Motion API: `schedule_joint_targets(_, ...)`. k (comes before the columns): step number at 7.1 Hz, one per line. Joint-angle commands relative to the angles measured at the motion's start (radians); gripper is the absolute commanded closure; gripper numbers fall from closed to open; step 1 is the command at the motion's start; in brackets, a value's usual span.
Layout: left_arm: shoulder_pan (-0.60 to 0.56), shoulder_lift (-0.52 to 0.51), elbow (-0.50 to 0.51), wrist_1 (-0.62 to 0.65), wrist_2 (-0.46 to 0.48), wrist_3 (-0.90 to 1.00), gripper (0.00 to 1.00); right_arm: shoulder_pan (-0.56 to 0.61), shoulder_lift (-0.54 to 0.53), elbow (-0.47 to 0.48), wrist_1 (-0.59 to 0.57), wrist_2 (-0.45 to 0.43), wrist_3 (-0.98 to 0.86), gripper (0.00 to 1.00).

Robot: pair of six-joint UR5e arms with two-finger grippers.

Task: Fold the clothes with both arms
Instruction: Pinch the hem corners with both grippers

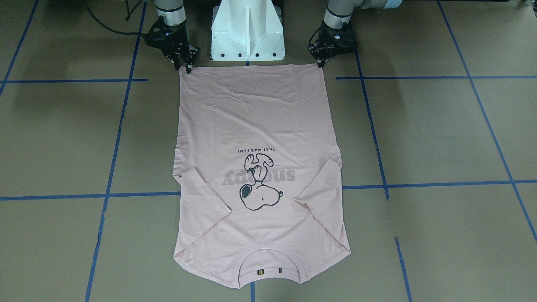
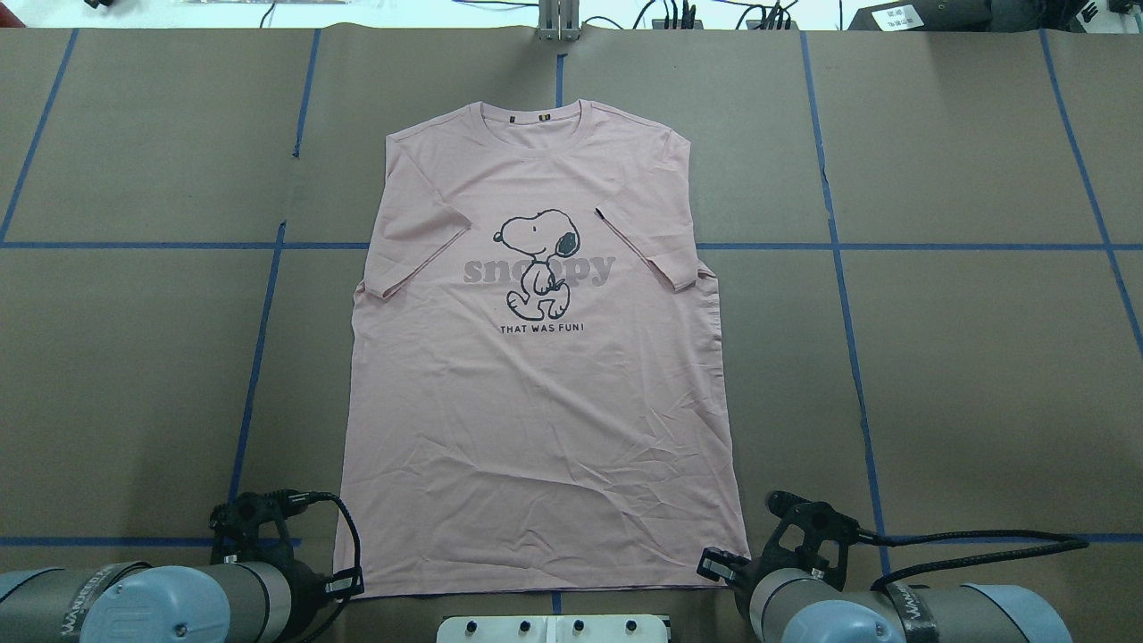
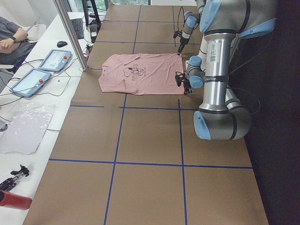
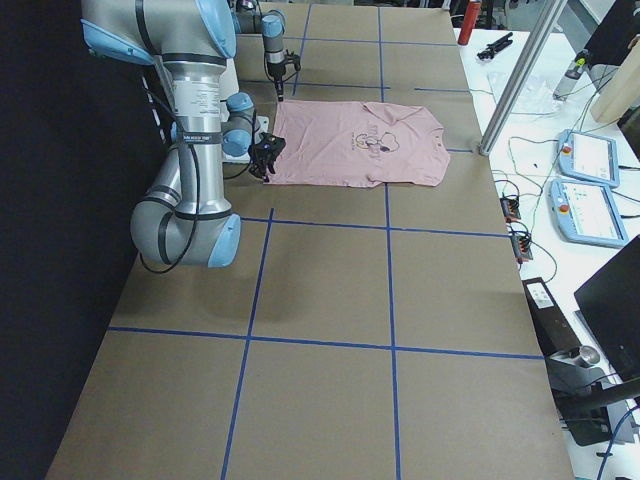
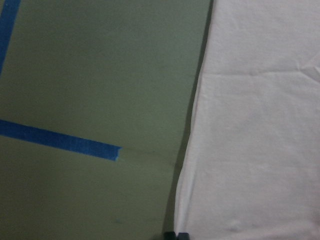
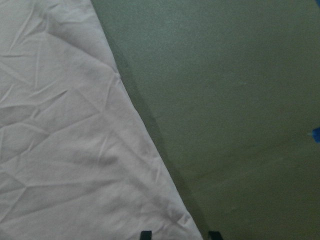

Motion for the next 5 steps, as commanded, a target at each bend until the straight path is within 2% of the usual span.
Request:
schedule_joint_targets(1,0.001,-0.001,0.000,0.000,0.000,0.000,1.00,-0.008,0.001,-0.009,-0.006,0.000,0.001,0.51)
schedule_joint_targets(4,0.001,0.001,-0.002,0.000,0.000,0.000,1.00,-0.013,0.004,-0.009,-0.006,-0.001,0.004,0.54)
schedule_joint_targets(5,0.001,0.001,-0.002,0.000,0.002,0.000,1.00,-0.013,0.007,-0.009,-0.006,-0.003,0.009,0.82)
